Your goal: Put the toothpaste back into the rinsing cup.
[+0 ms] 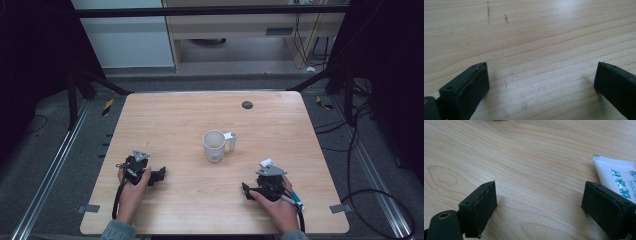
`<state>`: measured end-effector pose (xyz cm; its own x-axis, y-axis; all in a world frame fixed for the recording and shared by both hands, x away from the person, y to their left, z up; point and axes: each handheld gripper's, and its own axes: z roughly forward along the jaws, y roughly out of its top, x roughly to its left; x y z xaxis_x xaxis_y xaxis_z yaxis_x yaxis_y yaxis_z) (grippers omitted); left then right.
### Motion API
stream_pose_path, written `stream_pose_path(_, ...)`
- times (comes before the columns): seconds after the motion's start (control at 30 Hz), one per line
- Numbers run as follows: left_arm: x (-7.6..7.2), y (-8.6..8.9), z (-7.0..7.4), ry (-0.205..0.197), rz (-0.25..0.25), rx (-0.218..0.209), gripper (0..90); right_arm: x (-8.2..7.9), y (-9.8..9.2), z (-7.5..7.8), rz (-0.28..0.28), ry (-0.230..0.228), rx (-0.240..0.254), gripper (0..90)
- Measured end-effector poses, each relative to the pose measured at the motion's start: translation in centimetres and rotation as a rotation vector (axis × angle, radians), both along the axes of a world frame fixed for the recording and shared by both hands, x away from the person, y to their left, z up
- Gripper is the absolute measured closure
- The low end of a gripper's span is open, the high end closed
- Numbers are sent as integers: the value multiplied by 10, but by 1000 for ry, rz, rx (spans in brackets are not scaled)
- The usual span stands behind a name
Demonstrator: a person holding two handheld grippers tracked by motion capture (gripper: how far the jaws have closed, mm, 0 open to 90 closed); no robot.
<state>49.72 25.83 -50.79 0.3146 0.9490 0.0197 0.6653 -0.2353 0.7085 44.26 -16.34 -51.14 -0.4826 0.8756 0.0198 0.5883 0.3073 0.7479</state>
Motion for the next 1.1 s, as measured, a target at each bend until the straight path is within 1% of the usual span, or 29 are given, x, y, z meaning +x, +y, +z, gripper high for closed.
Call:
stream_pose_path(0.07, 0, 0, 0, 0, -1, 1, 0, 1, -1, 0, 1, -3, -1, 127)
stream_pose_path(0.1, 1, 0, 0, -1, 0, -2, 0, 2, -1, 0, -8, 4, 4, 130)
stream_pose_path(0.13, 1, 0, 0, -1, 0, -2, 0, 1, -3, 3, -26, 22, 3, 143)
stream_pose_path(0.2, 1, 0, 0, -2, -1, -3, 0, 0, -3, 4, -24, 25, 1, 145)
stream_pose_path(0.23, 1, 0, 0, -2, -3, -2, 0, -3, -5, 11, -30, 33, -20, 167)
stream_pose_path(0.27, 1, 0, 0, -2, -3, -2, 0, -3, -5, 11, -30, 33, -20, 167)
stream_pose_path(0.37, 2, 0, 0, -2, -9, -5, 0, -7, -8, 22, -33, 42, -62, 205)
stream_pose_path(0.4, 2, 0, 0, -1, -10, -4, 0, -8, -9, 27, -33, 43, -71, 220)
stream_pose_path(0.43, 3, 0, 0, -2, -14, -3, 0, -12, -11, 36, -35, 39, -96, 232)
stream_pose_path(0.53, 3, 0, 0, -1, -16, -3, 0, -14, -15, 47, -42, 53, -117, 262)
stream_pose_path(0.6, 3, 0, 0, -1, -17, -3, 0, -15, -18, 54, -46, 71, -139, 275)
stream_pose_path(0.63, 3, 0, 0, -1, -21, -3, 0, -14, -21, 58, -48, 76, -158, 286)
stream_pose_path(0.7, 3, 1, 0, -1, -29, -4, 0, -14, -23, 61, -46, 83, -164, 298)
stream_pose_path(0.77, 3, 1, 0, -1, -30, -3, 0, -13, -27, 68, -51, 109, -176, 307)
stream_pose_path(0.8, 3, 1, 0, -2, -29, -3, 0, -11, -30, 74, -48, 137, -189, 327)
stream_pose_path(0.83, 3, 1, 0, -1, -29, -3, 0, -11, -31, 76, -56, 146, -199, 335)
stream_pose_path(0.87, 3, 1, 0, -1, -29, -3, 0, -9, -34, 78, -56, 166, -204, 341)
stream_pose_path(0.9, 3, 1, 0, -1, -29, -3, 0, -9, -34, 78, -56, 166, -204, 341)
stream_pose_path(0.93, 3, 1, 0, -1, -28, -2, 0, -6, -39, 82, -69, 187, -188, 351)
stream_pose_path(0.97, 3, 1, 0, -2, -27, -3, 0, -6, -39, 82, -69, 187, -188, 351)
stream_pose_path(1.0, 3, 1, 0, -1, -27, -3, 0, -3, -42, 84, -75, 205, -180, 353)
stream_pose_path(1.1, 4, 1, 0, -1, -27, -3, 0, 7, -49, 85, -77, 241, -203, 372)
